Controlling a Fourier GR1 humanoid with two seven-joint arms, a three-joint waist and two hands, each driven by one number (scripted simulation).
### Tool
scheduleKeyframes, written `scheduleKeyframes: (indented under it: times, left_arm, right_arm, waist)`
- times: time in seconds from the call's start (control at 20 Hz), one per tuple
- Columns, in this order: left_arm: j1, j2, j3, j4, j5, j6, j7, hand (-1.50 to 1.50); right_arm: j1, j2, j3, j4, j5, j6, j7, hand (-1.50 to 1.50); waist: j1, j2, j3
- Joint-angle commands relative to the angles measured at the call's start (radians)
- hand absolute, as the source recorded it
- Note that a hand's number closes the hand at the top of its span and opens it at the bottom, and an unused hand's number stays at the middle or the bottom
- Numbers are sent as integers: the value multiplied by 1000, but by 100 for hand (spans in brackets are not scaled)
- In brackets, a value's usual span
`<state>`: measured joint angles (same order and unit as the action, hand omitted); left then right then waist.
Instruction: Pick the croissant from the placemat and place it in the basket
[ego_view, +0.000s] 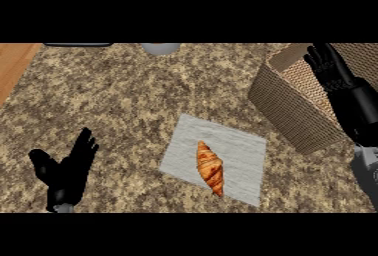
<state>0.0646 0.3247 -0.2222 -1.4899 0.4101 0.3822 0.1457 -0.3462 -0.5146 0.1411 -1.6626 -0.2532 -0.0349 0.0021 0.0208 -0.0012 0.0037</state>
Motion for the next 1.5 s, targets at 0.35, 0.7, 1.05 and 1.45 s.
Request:
scheduleKeyframes:
  times: [0.35, 0.7, 1.05, 1.45]
  left_arm:
    - [-211, 145, 36, -28, -133, -43, -50, 0]
    - [-215, 146, 54, -14, -131, -35, -38, 0]
    - [-233, 170, 90, 31, -129, -48, -39, 0]
    - [-235, 168, 96, 33, -117, -63, -32, 0]
  right_arm:
    - [-60, 186, 344, 11, 417, -171, -99, 150]
    - [-34, 300, 443, 199, 1007, -613, 189, -150]
    - [-94, 348, 471, 189, 1342, -330, 642, -150]
    - [-91, 457, 605, 68, 1291, 269, 1008, -150]
  waist:
    - [19, 12, -2]
    - [-22, -11, -10]
    - [-63, -22, -12]
    - [-61, -22, -11]
